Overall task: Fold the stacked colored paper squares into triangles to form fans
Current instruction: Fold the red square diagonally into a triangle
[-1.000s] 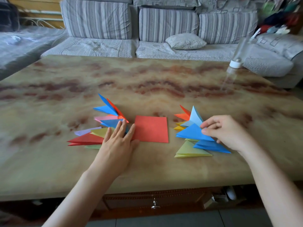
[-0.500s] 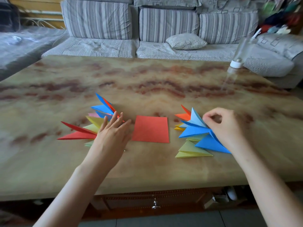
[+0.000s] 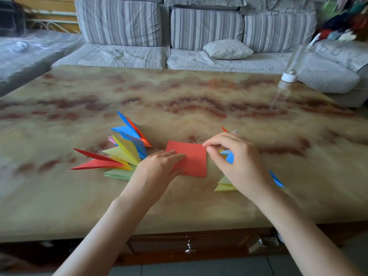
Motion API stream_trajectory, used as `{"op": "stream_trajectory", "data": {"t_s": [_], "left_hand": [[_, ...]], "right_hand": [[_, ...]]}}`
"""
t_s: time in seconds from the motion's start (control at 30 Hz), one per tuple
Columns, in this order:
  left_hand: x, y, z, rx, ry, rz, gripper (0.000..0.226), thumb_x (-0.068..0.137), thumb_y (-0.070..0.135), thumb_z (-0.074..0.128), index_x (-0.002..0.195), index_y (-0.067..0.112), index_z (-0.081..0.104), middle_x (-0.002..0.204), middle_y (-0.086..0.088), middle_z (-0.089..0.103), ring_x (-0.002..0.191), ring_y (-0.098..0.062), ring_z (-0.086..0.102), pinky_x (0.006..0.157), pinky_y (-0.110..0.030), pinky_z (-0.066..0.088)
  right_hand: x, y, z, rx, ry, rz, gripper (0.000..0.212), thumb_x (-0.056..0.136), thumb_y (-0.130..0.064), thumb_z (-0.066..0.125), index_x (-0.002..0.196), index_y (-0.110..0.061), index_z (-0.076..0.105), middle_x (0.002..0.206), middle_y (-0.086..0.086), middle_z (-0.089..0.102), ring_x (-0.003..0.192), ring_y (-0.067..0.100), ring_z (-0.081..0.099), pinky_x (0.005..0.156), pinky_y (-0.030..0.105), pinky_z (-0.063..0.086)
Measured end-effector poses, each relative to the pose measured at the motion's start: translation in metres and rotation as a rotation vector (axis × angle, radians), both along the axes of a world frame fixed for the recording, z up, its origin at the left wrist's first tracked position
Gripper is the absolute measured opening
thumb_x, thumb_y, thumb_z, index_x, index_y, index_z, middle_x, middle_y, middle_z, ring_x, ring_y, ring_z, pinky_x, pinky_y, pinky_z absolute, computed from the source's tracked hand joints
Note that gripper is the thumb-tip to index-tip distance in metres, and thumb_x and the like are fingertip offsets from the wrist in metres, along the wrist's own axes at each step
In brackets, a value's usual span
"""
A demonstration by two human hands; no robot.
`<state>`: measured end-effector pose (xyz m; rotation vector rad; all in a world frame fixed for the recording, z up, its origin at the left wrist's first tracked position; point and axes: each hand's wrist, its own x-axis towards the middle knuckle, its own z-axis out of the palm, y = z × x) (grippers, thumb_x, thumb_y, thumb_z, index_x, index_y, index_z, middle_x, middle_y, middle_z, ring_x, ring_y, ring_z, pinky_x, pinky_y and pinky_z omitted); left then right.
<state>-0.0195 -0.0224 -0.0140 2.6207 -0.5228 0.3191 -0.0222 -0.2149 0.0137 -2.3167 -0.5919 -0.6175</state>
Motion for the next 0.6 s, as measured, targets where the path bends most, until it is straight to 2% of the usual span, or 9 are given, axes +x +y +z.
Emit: {"op": "stream_trajectory", "data": {"t_s": [0.07,0.17,0.23,0.33,0.47,0.6], "left_hand": [[-0.002,0.002,0.001,-0.018,0.027,-0.014,0.034,0.076,0.032,0.059,0.101,0.014,0.074,0.100,-0.005,0.074,0.091,-0.024,0.070,0.077,-0.031,0.049],[-0.006,0.004,0.005,-0.068,0.033,-0.008,0.040,0.077,0.043,0.052,0.100,0.019,0.074,0.095,0.000,0.074,0.086,-0.022,0.068,0.070,-0.036,0.052],[-0.007,0.005,0.005,-0.098,0.022,-0.006,0.033,0.078,0.036,0.054,0.098,0.020,0.074,0.093,0.002,0.074,0.084,-0.021,0.068,0.067,-0.034,0.054],[-0.008,0.005,0.001,-0.121,-0.004,-0.006,0.030,0.081,0.026,0.054,0.103,0.019,0.073,0.098,0.003,0.074,0.086,-0.018,0.069,0.069,-0.028,0.054],[-0.006,0.006,-0.004,-0.177,0.005,-0.003,0.026,0.087,0.020,0.056,0.107,0.017,0.072,0.103,0.001,0.072,0.091,-0.019,0.068,0.077,-0.029,0.051],[-0.003,0.004,-0.006,-0.206,-0.006,0.077,0.027,0.089,0.010,0.061,0.115,0.014,0.068,0.129,-0.005,0.060,0.115,-0.022,0.059,0.094,-0.024,0.040]], "right_hand": [[-0.002,0.006,-0.004,-0.086,0.055,0.043,0.017,0.086,-0.025,0.059,0.095,-0.015,0.070,0.096,-0.005,0.069,0.096,0.012,0.061,0.092,0.024,0.042],[-0.005,0.014,-0.014,-0.285,0.129,0.056,0.036,0.080,-0.036,0.063,0.109,-0.016,0.069,0.116,0.000,0.068,0.110,0.018,0.060,0.098,0.031,0.042],[-0.005,0.020,-0.020,-0.411,0.154,0.075,0.045,0.081,-0.037,0.068,0.119,-0.015,0.064,0.127,0.003,0.063,0.120,0.020,0.056,0.102,0.031,0.036],[-0.005,0.025,-0.021,-0.430,0.178,0.082,0.050,0.085,-0.038,0.065,0.131,-0.018,0.056,0.138,0.000,0.054,0.130,0.015,0.047,0.107,0.025,0.027],[-0.006,0.027,-0.019,-0.412,0.175,0.056,0.044,0.086,-0.039,0.064,0.125,-0.020,0.060,0.129,-0.001,0.062,0.123,0.017,0.052,0.102,0.028,0.034],[-0.008,0.030,-0.019,-0.380,0.158,0.033,0.032,0.087,-0.033,0.065,0.116,-0.022,0.065,0.112,-0.002,0.069,0.109,0.019,0.058,0.090,0.030,0.040]]}}
